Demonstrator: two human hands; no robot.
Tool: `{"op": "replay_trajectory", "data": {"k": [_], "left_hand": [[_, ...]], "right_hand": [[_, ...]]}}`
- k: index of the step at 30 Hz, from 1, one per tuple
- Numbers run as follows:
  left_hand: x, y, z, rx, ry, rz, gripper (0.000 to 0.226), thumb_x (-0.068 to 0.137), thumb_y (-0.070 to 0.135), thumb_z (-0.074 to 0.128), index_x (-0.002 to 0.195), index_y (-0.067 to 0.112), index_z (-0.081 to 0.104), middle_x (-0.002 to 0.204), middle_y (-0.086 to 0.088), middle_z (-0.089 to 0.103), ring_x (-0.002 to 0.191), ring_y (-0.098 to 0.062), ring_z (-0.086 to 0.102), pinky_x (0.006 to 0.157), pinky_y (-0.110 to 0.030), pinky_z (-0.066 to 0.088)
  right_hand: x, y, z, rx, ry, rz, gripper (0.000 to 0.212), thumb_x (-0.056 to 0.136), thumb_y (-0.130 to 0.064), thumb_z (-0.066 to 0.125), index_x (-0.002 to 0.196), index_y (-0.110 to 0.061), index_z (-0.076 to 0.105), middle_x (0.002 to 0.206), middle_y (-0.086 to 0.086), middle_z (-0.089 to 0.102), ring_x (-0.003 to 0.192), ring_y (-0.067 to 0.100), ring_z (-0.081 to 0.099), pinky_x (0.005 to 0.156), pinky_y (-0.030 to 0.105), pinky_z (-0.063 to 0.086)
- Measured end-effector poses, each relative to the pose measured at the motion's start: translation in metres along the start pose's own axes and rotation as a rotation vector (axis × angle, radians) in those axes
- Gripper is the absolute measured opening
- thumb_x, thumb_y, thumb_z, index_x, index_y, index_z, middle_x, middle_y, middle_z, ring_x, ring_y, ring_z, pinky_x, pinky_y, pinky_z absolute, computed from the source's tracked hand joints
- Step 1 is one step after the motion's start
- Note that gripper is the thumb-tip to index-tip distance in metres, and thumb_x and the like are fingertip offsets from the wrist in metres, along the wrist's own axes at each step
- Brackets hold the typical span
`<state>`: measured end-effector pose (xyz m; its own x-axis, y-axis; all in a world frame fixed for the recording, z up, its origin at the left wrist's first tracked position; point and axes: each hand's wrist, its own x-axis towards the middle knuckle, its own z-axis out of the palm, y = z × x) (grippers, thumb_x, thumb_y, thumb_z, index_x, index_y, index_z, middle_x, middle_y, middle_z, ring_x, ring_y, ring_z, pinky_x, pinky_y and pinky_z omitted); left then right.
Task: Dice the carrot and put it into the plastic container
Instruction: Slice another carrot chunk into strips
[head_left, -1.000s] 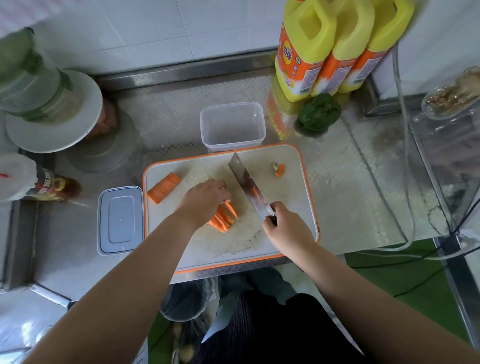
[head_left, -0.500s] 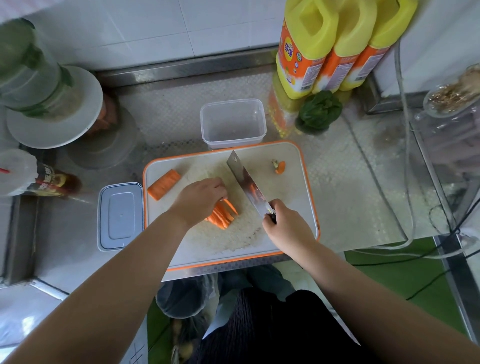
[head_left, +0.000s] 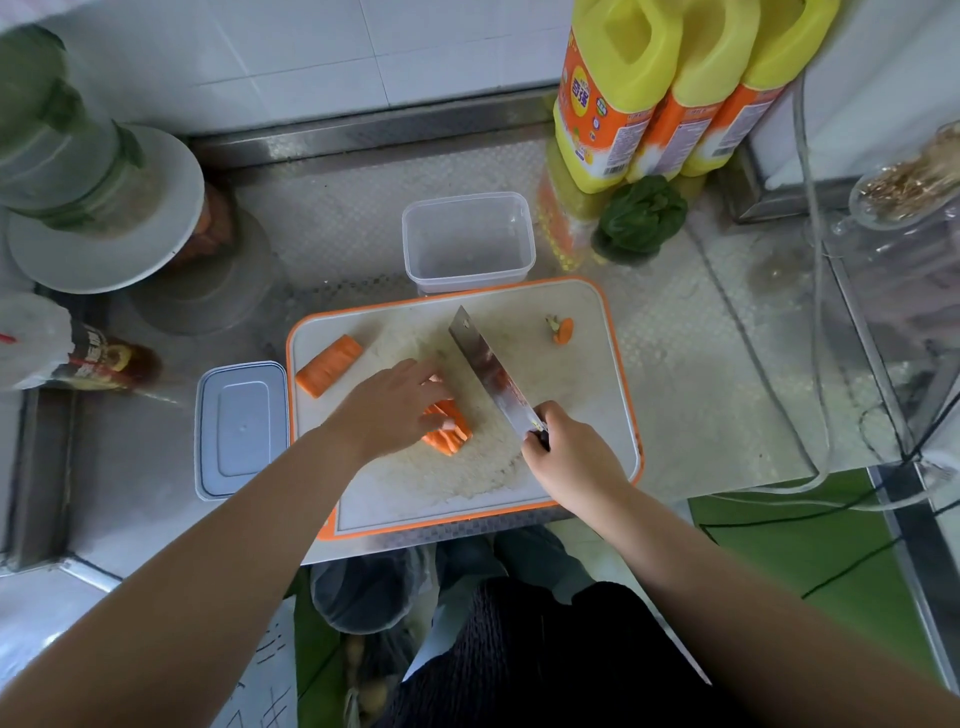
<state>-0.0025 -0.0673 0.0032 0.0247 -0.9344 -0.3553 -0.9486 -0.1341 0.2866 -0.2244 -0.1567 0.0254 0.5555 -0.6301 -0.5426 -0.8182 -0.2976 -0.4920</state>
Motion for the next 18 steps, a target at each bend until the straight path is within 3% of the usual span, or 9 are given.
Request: {"op": "replay_trajectory", "data": {"k": [2,5,10,14,18], "left_hand": [[-0.005,-0.004,0.002,0.013,-0.046,0.002,0.050,0.089,0.047,0.062,0.134,0.026,0.055,0.145,0.000,0.043,0.131,-0.021,0.041,0.101,-0.034,0.041],[-0.011,-0.006,0.007,0.053,0.034,0.051,0.049,0.083,0.039,0.073,0.128,0.022,0.061,0.137,-0.007,0.053,0.124,-0.029,0.051,0.097,-0.039,0.046],[-0.023,-0.001,0.023,0.009,0.188,0.017,0.051,0.085,0.041,0.068,0.129,0.017,0.059,0.130,-0.003,0.059,0.122,-0.026,0.054,0.099,-0.043,0.048],[-0.032,0.004,0.035,-0.058,0.343,-0.014,0.046,0.088,0.044,0.058,0.123,0.015,0.063,0.128,-0.002,0.059,0.119,-0.025,0.055,0.098,-0.043,0.047],[-0.029,0.006,0.040,-0.075,0.308,-0.027,0.039,0.090,0.036,0.057,0.125,0.018,0.062,0.131,-0.001,0.056,0.119,-0.026,0.056,0.099,-0.046,0.047]], "right_hand": [[0.000,-0.001,0.000,-0.008,-0.003,0.006,0.017,0.097,-0.027,0.042,0.110,-0.017,0.045,0.067,0.002,0.056,0.055,0.018,0.053,0.046,0.028,0.033],[0.001,-0.002,0.003,-0.048,-0.006,0.000,0.015,0.098,-0.030,0.042,0.105,-0.017,0.046,0.066,-0.002,0.052,0.056,0.015,0.050,0.045,0.027,0.033],[0.007,-0.008,0.008,-0.129,-0.024,-0.025,0.018,0.099,-0.034,0.041,0.091,-0.019,0.043,0.065,-0.005,0.049,0.061,0.017,0.052,0.050,0.028,0.037],[0.011,-0.012,0.011,-0.156,-0.023,-0.036,0.018,0.100,-0.033,0.040,0.100,-0.017,0.049,0.066,-0.006,0.049,0.065,0.016,0.054,0.054,0.028,0.041],[0.012,-0.015,0.012,-0.156,-0.013,-0.033,0.020,0.100,-0.034,0.040,0.106,-0.018,0.050,0.072,-0.004,0.056,0.067,0.016,0.059,0.057,0.031,0.049]]}}
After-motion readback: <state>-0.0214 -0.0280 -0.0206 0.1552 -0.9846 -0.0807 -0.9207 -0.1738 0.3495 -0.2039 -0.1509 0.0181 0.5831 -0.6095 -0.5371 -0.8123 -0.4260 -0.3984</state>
